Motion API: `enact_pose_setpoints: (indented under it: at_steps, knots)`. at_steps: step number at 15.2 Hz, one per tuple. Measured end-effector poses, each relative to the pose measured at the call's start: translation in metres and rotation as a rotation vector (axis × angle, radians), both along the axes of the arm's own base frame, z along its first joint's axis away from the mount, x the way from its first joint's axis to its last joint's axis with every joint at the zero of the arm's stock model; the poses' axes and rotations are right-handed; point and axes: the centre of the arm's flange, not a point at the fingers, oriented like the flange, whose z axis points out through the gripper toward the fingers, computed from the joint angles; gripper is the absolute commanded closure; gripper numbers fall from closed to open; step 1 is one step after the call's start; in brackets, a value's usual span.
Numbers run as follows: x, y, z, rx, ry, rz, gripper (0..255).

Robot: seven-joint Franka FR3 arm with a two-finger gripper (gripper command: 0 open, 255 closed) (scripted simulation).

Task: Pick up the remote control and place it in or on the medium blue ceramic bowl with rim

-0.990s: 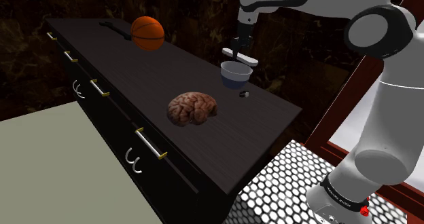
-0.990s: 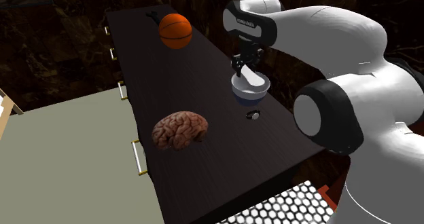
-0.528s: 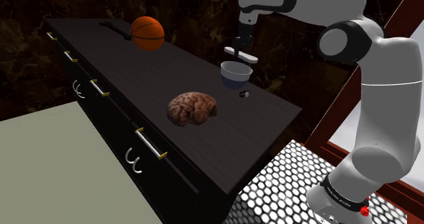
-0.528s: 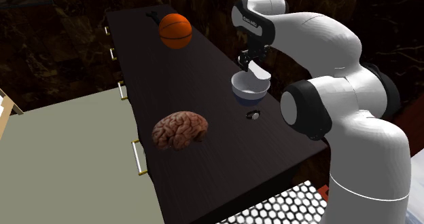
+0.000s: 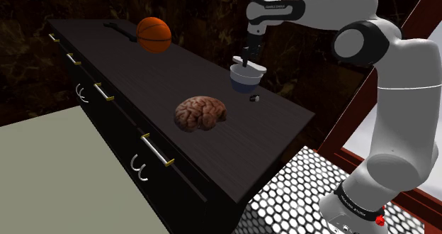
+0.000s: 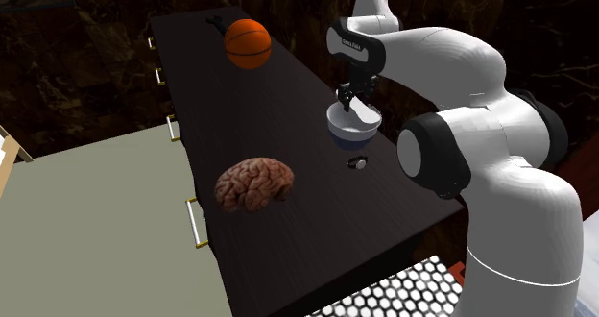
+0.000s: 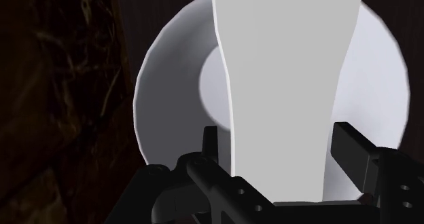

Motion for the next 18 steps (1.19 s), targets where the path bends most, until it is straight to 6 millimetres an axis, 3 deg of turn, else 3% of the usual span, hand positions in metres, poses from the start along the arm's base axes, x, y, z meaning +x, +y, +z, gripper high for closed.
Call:
enact_pose_setpoints:
  at_steps: [4,10,11,18]
  knots:
    - [0.0,0.001,-0.019,0.0,0.0,0.0,255]
    - [0.0,0.0,-0.022,0.0,0.0,0.0,255]
    - [0.0,0.0,-0.022,0.0,0.0,0.0,0]
    - [-0.002,0.001,-0.016,0.0,-0.001,0.0,0]
